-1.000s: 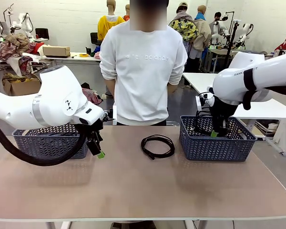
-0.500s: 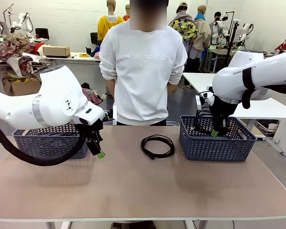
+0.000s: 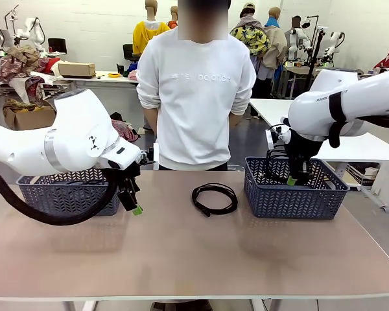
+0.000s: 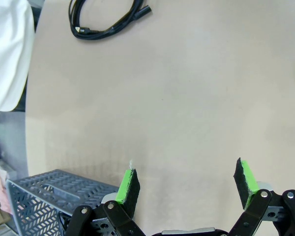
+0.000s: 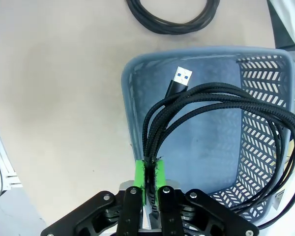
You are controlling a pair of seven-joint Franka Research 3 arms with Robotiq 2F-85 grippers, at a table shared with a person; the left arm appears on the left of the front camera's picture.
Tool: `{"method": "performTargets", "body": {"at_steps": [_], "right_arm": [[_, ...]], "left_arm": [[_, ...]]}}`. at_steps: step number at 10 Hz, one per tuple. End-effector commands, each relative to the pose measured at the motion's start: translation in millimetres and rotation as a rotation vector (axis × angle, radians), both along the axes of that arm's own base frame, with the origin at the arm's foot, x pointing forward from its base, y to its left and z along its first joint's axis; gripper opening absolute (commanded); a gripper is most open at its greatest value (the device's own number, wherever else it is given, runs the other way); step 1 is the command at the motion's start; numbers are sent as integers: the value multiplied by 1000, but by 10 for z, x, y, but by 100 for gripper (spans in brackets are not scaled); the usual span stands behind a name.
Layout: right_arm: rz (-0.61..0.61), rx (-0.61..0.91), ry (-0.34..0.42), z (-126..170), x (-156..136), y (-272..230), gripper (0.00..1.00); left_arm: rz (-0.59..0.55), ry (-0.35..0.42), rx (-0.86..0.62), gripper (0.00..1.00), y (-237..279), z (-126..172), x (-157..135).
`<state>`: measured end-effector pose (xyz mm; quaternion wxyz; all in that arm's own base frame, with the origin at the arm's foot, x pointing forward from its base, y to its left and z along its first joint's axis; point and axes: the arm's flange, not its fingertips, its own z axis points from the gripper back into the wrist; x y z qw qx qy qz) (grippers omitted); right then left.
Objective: Organize the cables according to human instructions.
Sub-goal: Pick up a bundle of cables and place it in the basket indicated by the human.
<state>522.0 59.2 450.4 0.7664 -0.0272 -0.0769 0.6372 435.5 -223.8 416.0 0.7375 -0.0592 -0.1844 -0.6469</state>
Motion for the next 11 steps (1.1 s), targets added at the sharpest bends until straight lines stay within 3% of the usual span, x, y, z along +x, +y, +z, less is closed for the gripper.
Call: {"method": "performTargets", "body": {"at_steps": [1, 11], "right_arm": [[2, -32, -11, 57, 102, -47, 10], [81, -69, -19, -285, 472, -144, 10]], "left_arm": [[0, 2, 0, 100, 12, 1, -6], [0, 2, 0, 100, 12, 1, -6]]}}
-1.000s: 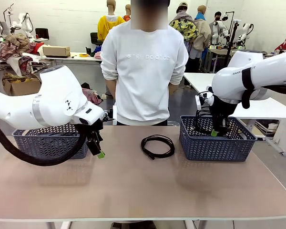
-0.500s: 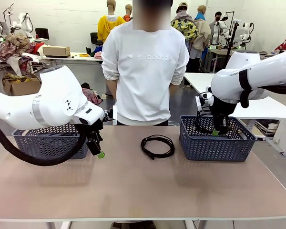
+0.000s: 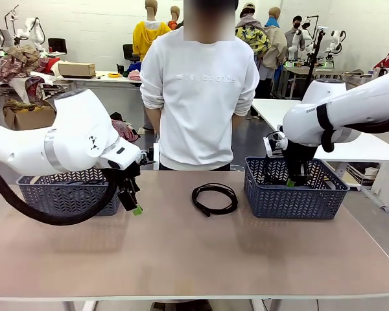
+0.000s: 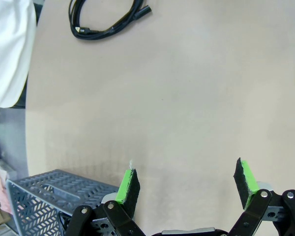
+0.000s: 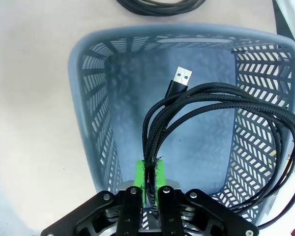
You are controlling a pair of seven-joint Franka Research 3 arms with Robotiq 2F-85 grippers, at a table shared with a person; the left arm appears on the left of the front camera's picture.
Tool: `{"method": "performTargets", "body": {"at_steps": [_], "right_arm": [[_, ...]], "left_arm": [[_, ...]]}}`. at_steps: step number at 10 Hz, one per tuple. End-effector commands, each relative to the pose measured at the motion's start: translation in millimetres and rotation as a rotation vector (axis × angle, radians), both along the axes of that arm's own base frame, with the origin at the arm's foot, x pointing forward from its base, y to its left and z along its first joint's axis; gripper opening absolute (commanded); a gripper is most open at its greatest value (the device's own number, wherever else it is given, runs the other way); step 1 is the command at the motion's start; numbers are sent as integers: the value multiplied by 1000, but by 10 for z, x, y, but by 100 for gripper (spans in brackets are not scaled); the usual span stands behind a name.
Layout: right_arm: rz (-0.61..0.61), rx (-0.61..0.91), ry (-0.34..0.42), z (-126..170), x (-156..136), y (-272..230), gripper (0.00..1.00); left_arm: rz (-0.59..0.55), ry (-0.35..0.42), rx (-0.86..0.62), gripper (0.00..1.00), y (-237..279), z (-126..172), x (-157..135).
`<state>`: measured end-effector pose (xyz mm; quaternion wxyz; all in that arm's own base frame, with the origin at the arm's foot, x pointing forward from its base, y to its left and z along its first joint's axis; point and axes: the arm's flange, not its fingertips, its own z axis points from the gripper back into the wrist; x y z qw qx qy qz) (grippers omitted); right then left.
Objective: Organize the cables according to human instructions.
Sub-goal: Pick up a bundle of cables and place it in the basket indicated by the human.
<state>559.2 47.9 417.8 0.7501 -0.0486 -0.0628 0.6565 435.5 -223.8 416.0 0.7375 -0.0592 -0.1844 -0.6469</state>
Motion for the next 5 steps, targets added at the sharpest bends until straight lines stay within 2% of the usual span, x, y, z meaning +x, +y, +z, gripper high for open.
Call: {"method": "performTargets", "body": {"at_steps": [1, 3, 4, 5], "right_arm": [[12, -30, -16, 22, 120, -18, 10], [27, -5, -1, 17, 166, -24, 12], [24, -4, -3, 26, 174, -30, 30], [13, 6, -12, 38, 183, -49, 32]], "left_arm": [[0, 2, 0, 100, 12, 1, -6], [0, 2, 0, 100, 12, 1, -6], [0, 2, 0, 100, 12, 1, -6], [0, 2, 0, 100, 12, 1, -6]]}}
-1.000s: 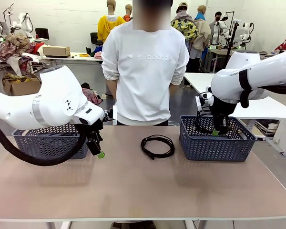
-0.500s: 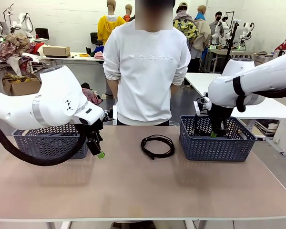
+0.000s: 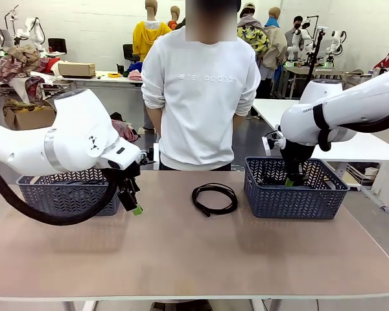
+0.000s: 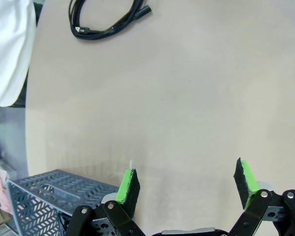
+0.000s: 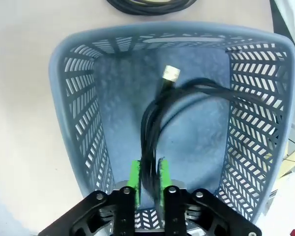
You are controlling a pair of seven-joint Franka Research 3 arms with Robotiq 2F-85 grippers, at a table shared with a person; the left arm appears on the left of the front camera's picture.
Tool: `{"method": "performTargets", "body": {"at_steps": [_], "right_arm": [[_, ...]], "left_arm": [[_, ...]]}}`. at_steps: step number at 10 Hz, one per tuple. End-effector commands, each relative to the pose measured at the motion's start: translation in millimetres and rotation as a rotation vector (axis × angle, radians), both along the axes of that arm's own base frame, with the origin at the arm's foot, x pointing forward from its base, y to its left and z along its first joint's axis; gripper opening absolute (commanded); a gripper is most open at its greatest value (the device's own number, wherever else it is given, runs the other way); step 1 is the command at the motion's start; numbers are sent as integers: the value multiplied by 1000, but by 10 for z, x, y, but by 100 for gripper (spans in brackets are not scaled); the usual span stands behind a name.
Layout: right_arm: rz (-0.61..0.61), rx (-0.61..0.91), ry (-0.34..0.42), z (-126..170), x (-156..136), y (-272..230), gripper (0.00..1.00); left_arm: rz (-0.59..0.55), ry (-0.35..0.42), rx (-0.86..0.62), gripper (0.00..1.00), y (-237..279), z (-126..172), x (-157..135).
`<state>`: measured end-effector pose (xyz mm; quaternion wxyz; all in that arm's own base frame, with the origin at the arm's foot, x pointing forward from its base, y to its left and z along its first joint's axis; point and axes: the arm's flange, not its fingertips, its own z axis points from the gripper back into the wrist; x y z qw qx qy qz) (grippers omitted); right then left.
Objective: Organize the cables according to human instructions.
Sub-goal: Pick up a bundle of cables and place it in the basket indicated by the human.
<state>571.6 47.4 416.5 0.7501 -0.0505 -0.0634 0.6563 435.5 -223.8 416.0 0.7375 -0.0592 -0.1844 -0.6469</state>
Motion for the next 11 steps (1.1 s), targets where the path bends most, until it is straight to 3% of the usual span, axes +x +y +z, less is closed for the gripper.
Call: {"method": "performTargets", "body": {"at_steps": [1, 2, 3, 4, 5, 7, 11], "right_arm": [[5, 14, -13, 78, 66, -55, 50], [-4, 19, -21, 109, 69, -77, 52], [-14, 21, -25, 123, 78, -93, 70], [-18, 20, -27, 126, 79, -98, 72], [-23, 19, -24, 128, 80, -104, 90], [-16, 23, -12, 121, 103, -110, 100], [-31, 10, -8, 149, 153, -124, 100]], "left_arm": [[1, 2, 0, 100, 12, 1, -6], [1, 2, 0, 100, 12, 1, -6], [1, 2, 0, 100, 12, 1, -6], [1, 2, 0, 100, 12, 1, -6], [1, 2, 0, 100, 12, 1, -6], [1, 2, 0, 100, 12, 1, -6], [1, 2, 0, 100, 12, 1, -6]]}}
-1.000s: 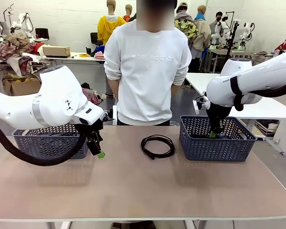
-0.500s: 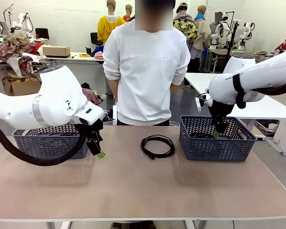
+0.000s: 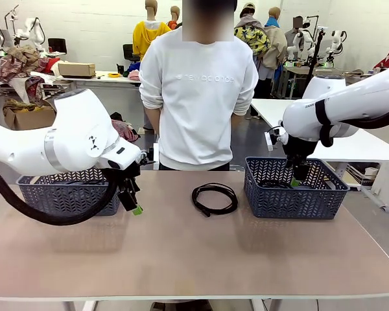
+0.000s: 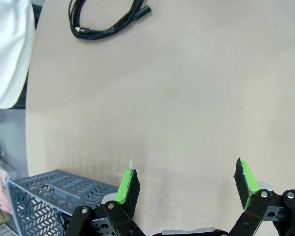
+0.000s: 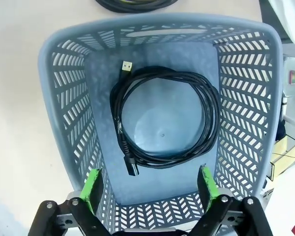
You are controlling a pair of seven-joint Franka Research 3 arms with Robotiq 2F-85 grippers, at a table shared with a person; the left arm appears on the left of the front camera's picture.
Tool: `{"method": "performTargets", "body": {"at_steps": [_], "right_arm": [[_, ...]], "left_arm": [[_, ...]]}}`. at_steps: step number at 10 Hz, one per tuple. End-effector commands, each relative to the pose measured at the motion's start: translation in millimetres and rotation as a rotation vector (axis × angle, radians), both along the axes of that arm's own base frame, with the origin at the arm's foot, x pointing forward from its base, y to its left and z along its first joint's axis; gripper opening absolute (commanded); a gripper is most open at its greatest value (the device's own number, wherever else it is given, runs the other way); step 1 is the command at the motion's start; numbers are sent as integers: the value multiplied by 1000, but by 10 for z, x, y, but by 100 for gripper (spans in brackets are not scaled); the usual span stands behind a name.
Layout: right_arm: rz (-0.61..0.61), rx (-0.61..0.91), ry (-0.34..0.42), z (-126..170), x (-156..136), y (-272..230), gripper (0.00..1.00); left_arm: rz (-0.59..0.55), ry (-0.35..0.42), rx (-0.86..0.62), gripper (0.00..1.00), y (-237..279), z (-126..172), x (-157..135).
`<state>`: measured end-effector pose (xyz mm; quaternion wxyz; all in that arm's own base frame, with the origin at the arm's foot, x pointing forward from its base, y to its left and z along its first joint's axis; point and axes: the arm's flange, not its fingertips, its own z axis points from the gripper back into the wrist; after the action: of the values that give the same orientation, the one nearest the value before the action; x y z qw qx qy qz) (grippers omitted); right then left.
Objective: Organize the cables according to human instructions.
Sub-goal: Pick up a bundle of cables and place it in the basket indicated by the human.
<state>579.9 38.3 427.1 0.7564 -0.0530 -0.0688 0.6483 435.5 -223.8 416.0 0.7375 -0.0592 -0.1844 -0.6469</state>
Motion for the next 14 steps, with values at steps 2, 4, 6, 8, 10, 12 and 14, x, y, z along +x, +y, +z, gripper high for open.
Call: {"method": "performTargets", "body": {"at_steps": [2, 4, 6, 8, 10, 12, 14], "right_arm": [[2, 0, 1, -12, -12, 8, 100], [2, 0, 1, -12, -12, 8, 100], [4, 0, 1, -6, 1, 23, 100], [-74, 18, -2, 310, -41, 13, 100], [-129, 46, -1, 490, -176, 81, 100], [-158, 92, 30, 607, -415, 178, 100], [-187, 165, 17, 670, -781, 326, 100]], "left_arm": [[1, 2, 0, 100, 12, 1, -6], [1, 2, 0, 100, 12, 1, -6], [1, 2, 0, 100, 12, 1, -6], [1, 2, 0, 100, 12, 1, -6], [1, 2, 0, 100, 12, 1, -6], [1, 2, 0, 100, 12, 1, -6], [1, 2, 0, 100, 12, 1, -6]]}}
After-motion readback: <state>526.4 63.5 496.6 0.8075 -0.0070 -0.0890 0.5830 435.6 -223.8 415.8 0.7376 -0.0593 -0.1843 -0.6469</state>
